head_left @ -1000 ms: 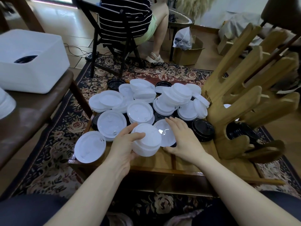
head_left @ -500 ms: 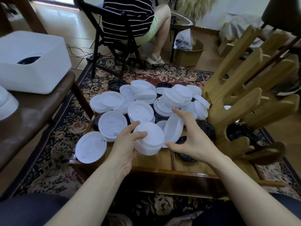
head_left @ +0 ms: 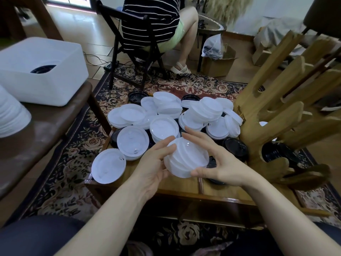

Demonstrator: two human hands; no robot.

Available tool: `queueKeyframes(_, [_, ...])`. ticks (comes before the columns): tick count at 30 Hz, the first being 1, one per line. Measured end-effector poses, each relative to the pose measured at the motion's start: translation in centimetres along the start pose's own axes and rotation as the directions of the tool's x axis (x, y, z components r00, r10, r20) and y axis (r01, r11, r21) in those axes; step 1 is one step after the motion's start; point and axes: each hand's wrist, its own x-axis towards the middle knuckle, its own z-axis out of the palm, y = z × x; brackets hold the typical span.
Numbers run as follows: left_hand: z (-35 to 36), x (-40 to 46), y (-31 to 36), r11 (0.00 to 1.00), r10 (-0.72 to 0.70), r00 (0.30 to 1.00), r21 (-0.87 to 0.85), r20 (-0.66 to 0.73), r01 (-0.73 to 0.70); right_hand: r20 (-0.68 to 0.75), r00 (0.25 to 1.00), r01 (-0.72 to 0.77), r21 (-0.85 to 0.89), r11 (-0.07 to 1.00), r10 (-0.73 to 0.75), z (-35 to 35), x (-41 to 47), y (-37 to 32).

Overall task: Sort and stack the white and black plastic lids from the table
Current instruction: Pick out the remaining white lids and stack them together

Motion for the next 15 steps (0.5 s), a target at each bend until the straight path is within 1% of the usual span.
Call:
queueKeyframes(5, [-0.14, 0.18, -0.14, 1.0, 0.007, 1.0, 0.015, 0.0, -0.007, 0.045, 0.999, -0.015, 0.045, 0.999, 0.013, -0.1, 0.02, -0.32])
queueKeyframes(8, [-0.11, 0.2, -0.24, 0.999, 0.006, 1.0, 0.037, 0.013, -0.007, -0.03, 0.999, -0.037, 0.073, 0.997, 0.039, 0.3, 0.16, -0.67])
queueKeyframes(10, [-0.04, 0.22, -0.3, 0.998, 0.007, 1.0, 0.055, 0.015, -0.008, -0.1, 0.994, -0.049, 0.042, 0.998, 0.053, 0.66, 0.34, -0.66])
queueKeyframes(11, [-0.02, 0.2, -0.3, 0.998, 0.008, 1.0, 0.067, 0.016, -0.009, -0.104, 0.993, -0.048, 0.032, 0.998, 0.051, 0.72, 0.39, -0.59])
queueKeyframes(15, [0.07, -0.12, -0.21, 0.995, 0.014, 0.999, 0.096, 0.031, -0.017, -0.003, 1.0, -0.03, 0.03, 0.999, 0.03, 0.11, 0.11, -0.8])
